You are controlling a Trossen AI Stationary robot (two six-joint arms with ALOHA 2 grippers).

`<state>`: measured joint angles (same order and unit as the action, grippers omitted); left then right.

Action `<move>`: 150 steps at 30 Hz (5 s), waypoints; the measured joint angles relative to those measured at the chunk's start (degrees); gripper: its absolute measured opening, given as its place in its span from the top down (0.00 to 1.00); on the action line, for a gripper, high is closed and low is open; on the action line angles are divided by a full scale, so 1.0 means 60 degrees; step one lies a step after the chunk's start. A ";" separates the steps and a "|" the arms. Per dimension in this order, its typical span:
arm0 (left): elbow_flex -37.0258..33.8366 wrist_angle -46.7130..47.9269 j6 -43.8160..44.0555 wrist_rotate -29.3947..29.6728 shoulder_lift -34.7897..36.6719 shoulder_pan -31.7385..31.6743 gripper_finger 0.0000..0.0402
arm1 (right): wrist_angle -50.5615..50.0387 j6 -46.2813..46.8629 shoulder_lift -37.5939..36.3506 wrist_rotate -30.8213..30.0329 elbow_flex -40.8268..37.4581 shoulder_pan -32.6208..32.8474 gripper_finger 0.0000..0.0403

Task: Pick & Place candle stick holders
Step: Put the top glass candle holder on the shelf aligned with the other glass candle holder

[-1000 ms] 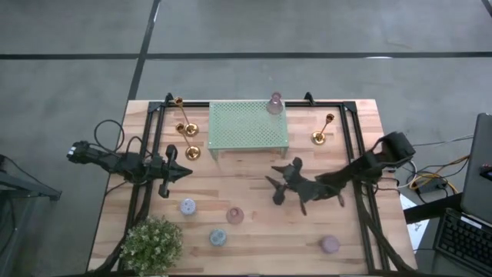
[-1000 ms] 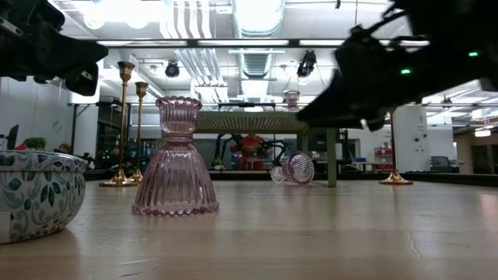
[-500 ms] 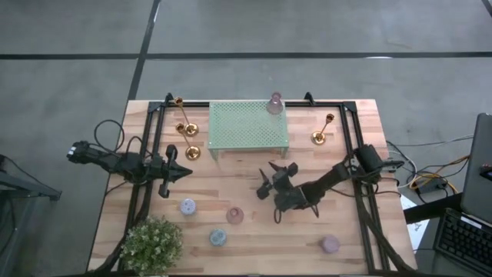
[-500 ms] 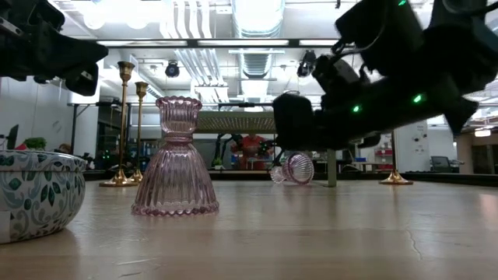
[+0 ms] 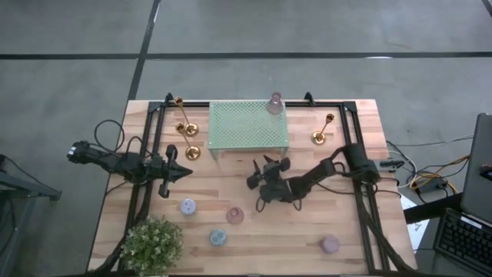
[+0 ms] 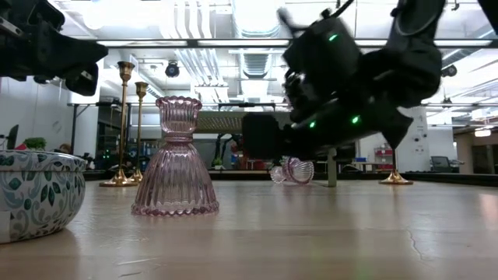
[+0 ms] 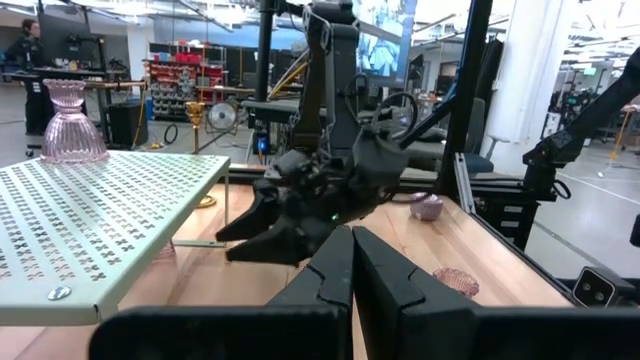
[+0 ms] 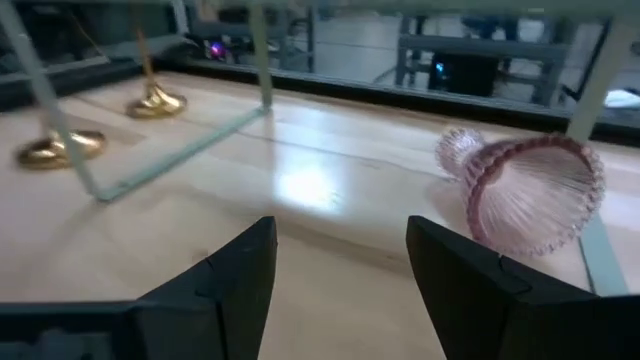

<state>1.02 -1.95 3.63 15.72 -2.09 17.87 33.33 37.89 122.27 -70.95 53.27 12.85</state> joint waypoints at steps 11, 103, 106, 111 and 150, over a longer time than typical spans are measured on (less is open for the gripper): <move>0.0000 -0.0008 0.0002 0.0005 -0.0004 0.0004 0.98 | -0.2311 0.1478 0.0275 -0.0286 0.1053 -0.0563 0.46; 0.0004 0.0019 -0.0002 0.0001 -0.0011 0.0004 0.98 | -0.3310 0.1153 -0.7792 0.1976 -0.5762 0.1000 0.94; 0.0004 0.0022 -0.0002 0.0005 -0.0011 0.0000 0.98 | -0.3299 0.1216 -0.8375 0.2536 -0.6213 0.0391 0.85; 0.0007 0.0025 0.0002 0.0001 -0.0011 0.0002 0.98 | -0.3238 0.0325 -0.8764 0.3359 -0.6534 -0.0721 0.67; 0.0007 0.0033 0.0001 0.0001 -0.0011 0.0001 0.98 | 0.0346 -0.6522 -0.5352 1.0789 -0.4920 -0.6597 0.48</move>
<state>1.06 -1.76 3.63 15.73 -2.15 17.87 35.40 -1.25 90.15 -6.21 23.75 -26.73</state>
